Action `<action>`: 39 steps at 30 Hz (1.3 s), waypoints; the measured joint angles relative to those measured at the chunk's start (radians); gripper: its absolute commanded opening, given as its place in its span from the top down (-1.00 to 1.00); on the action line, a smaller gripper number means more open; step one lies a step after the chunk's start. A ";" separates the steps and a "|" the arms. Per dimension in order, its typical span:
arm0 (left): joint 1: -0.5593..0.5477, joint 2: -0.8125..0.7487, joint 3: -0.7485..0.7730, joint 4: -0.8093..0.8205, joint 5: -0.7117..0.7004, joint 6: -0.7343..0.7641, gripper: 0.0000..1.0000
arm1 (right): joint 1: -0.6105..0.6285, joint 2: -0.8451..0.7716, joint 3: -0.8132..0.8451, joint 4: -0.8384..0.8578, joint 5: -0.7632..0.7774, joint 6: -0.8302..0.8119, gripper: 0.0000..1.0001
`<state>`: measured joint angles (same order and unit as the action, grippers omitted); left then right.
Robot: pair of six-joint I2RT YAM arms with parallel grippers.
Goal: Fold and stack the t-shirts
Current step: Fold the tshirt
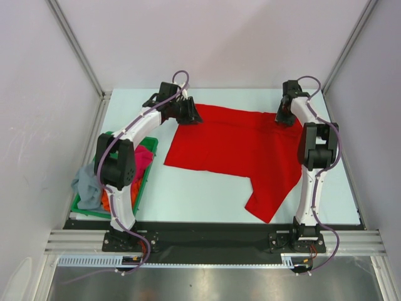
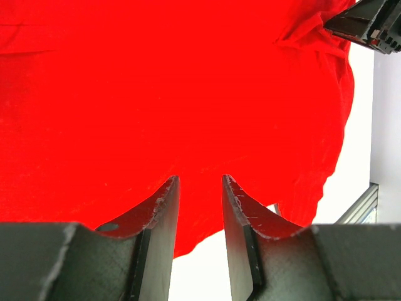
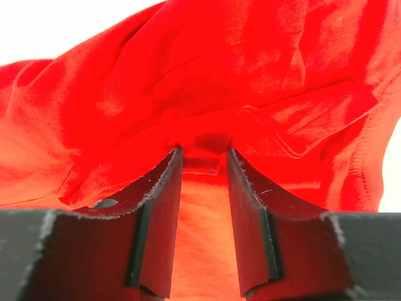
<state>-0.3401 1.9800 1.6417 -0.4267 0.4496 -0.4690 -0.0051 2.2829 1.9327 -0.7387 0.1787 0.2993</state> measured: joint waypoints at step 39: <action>0.000 0.000 0.002 -0.003 0.001 0.000 0.22 | -0.087 -0.113 -0.061 -0.087 -0.276 0.216 1.00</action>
<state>-0.3401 1.9800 1.6436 -0.4294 0.4507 -0.4690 -0.0921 2.1700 1.8721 -0.8253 -0.0975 0.5156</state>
